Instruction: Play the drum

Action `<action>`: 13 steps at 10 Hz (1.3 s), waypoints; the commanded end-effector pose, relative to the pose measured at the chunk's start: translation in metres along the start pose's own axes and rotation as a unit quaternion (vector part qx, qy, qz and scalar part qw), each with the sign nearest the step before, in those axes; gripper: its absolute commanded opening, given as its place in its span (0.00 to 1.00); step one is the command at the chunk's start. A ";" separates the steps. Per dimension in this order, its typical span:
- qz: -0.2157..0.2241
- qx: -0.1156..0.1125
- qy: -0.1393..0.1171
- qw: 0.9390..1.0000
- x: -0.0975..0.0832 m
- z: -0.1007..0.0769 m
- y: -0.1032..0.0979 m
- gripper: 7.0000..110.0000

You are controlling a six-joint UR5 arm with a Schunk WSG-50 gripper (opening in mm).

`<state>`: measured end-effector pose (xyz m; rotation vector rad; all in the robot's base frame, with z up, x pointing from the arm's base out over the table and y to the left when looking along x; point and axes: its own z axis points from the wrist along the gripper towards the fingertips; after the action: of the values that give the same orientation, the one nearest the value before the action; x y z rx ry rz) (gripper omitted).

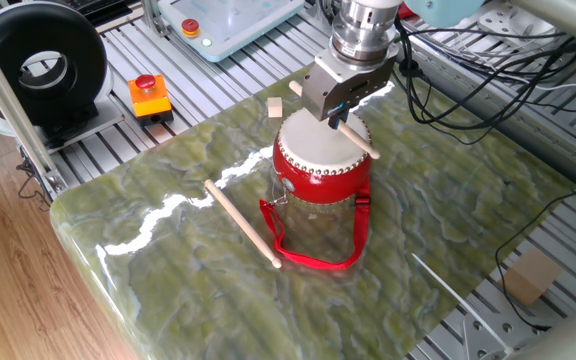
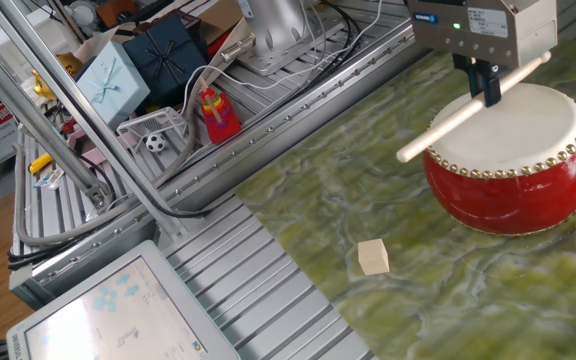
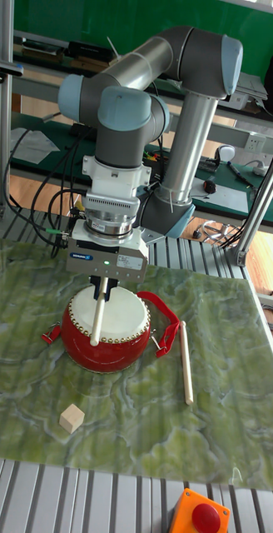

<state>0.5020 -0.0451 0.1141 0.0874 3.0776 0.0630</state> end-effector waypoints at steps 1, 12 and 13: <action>0.003 -0.005 -0.004 1.000 -0.002 -0.002 0.002 0.00; 0.010 -0.015 -0.025 1.000 -0.012 -0.003 0.007 0.00; 0.008 -0.015 -0.024 1.000 -0.011 -0.003 0.007 0.00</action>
<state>0.5124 -0.0419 0.1167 0.1076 3.0313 0.0848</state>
